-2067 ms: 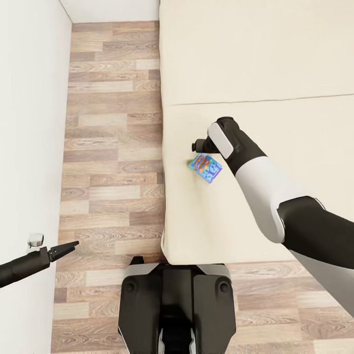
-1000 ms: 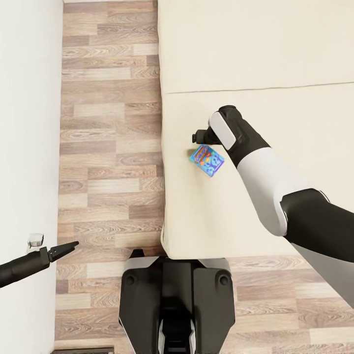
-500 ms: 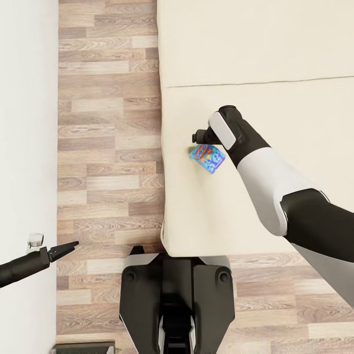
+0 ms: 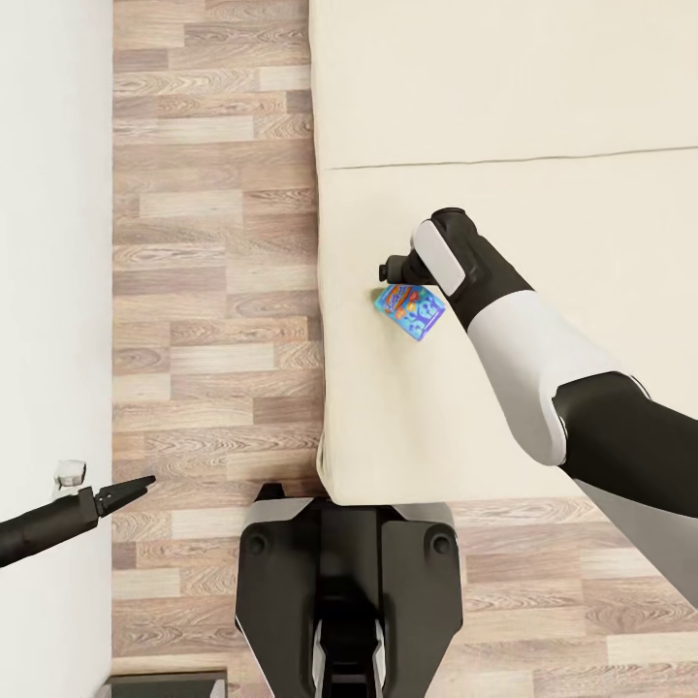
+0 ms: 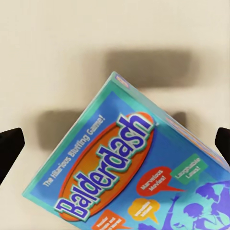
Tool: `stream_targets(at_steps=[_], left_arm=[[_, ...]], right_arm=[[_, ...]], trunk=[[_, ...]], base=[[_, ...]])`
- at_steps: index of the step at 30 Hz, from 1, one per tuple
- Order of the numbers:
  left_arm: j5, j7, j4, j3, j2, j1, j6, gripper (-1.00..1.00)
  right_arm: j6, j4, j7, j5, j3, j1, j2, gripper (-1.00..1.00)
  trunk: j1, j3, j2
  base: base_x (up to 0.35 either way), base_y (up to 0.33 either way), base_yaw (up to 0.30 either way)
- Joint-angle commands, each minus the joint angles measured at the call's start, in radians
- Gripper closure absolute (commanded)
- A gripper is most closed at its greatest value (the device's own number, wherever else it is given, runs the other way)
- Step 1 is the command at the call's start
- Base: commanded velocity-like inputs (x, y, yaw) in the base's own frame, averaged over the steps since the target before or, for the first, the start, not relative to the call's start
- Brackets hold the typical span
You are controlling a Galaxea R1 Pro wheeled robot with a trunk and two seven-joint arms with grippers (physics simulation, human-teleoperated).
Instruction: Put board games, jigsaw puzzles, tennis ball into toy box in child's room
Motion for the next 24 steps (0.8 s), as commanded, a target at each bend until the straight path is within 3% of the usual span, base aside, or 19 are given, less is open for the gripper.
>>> stream_targets(at_steps=[1, 24], left_arm=[[0.002, -0.002, 0.000, 0.000, 0.000, 0.000, 0.009, -1.00], [0.001, 0.016, 0.000, -0.001, -0.001, 0.000, 0.009, -1.00]], right_arm=[[0.002, 0.000, -0.009, -0.009, 0.003, 0.000, 0.000, -1.00], [-0.001, -0.003, -0.008, -0.008, 0.003, 0.003, 0.000, -1.00]], trunk=[[0.001, -0.001, -0.002], [0.001, -0.001, -0.002]], base=[[0.000, 0.000, 0.000], [0.000, 0.000, 0.000]])
